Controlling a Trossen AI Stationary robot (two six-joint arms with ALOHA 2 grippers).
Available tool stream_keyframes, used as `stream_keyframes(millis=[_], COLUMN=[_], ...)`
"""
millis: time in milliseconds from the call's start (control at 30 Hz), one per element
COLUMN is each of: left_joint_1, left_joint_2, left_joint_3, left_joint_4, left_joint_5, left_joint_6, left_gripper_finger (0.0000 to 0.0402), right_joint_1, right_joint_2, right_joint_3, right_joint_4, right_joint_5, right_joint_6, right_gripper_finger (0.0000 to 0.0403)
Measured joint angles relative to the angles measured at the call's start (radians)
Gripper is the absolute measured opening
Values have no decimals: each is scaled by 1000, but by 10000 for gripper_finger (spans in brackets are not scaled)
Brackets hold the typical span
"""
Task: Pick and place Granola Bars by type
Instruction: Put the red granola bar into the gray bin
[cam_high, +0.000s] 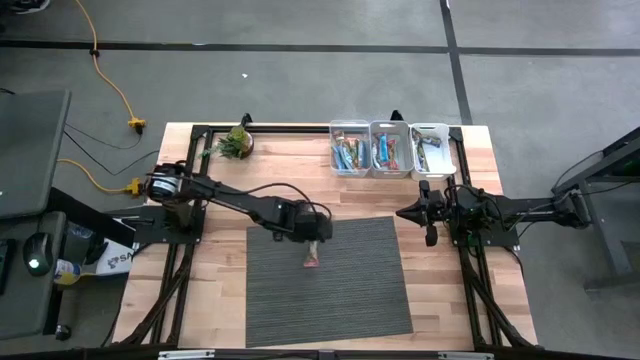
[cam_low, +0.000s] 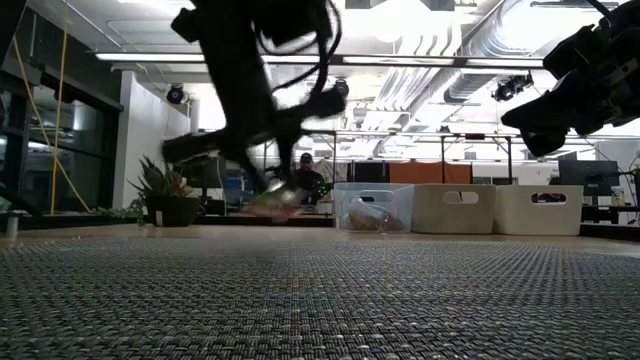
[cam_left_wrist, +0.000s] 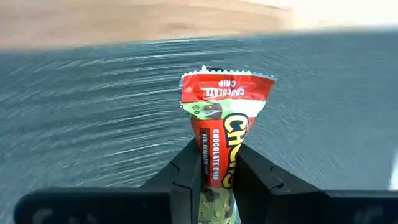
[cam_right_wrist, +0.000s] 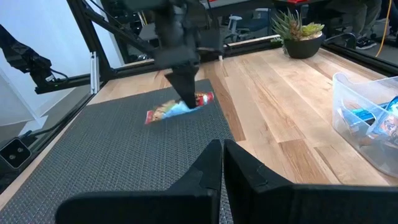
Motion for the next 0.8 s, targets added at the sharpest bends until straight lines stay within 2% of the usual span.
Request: stream_keyframes(millis=[200,367,800], left_joint_1=[-49,-86,-86], left_joint_2=[-44,-56,-90], left_joint_3=[0,-1,4], left_joint_4=[191,399,1074], left_joint_5=[-41,25,133], left_joint_6=[414,703,935], left_gripper_finger=[66,66,66], right_joint_1=[0,0,0], right_joint_2=[3,8,8], right_joint_3=[0,0,0], right_joint_4=[1,1,1], right_joint_5=[0,0,0], right_joint_6=[0,0,0], right_gripper_finger=[0,0,0])
